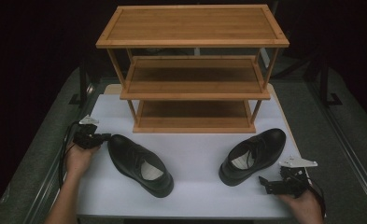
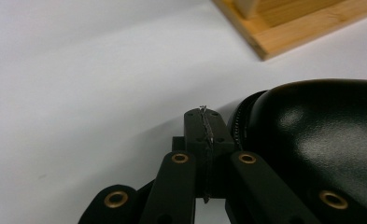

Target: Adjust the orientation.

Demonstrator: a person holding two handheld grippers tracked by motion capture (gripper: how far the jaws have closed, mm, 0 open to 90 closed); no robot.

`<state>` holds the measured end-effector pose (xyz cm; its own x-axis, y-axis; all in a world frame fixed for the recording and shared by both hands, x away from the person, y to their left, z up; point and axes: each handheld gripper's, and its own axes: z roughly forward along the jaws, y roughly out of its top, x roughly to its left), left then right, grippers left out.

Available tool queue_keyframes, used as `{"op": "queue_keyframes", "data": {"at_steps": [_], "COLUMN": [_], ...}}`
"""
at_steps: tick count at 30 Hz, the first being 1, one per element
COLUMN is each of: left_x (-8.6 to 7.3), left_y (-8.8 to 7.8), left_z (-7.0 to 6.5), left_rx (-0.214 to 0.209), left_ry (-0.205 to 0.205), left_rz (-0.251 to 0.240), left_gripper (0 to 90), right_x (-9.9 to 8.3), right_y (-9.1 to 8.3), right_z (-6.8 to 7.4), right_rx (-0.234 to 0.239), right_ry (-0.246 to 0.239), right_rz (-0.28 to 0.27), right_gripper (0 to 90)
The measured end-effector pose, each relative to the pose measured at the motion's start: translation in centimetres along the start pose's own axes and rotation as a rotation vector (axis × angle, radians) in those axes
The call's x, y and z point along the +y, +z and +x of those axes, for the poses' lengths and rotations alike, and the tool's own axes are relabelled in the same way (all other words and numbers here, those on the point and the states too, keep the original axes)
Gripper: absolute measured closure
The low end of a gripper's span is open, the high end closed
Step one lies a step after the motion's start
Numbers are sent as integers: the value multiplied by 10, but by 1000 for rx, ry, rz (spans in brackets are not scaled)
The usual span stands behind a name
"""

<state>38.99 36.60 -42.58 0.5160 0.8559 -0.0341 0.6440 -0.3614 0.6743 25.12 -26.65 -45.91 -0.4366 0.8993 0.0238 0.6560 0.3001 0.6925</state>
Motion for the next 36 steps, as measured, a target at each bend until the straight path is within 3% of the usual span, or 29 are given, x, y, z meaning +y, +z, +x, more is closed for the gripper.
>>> {"op": "queue_keyframes", "data": {"at_steps": [4,11,16,20,21,28,31,36], "left_x": [5,9,10,8,5,-14,-28,-42], "left_y": [6,11,9,2,-6,-27,-40,-48], "left_z": [-18,-36,-36,-35,-34,-42,-51,-67], "left_rx": [-34,-61,-74,-51,-51,-68,-101,-116], "left_ry": [36,76,90,92,84,83,78,102], "left_rz": [7,16,14,11,-10,-21,-37,-36], "left_gripper": [900,900,900,900,900,900,900,900], "right_x": [0,0,0,0,0,0,0,0], "right_y": [0,0,0,0,0,0,0,0], "right_z": [0,0,0,0,0,0,0,0], "right_rx": [0,0,-1,0,0,0,-1,-1], "right_ry": [0,-1,-1,-1,-1,-1,0,0], "right_rz": [0,-1,-1,-1,-2,-2,1,0], "right_gripper": [12,12,12,12,12,12,12,12]}}
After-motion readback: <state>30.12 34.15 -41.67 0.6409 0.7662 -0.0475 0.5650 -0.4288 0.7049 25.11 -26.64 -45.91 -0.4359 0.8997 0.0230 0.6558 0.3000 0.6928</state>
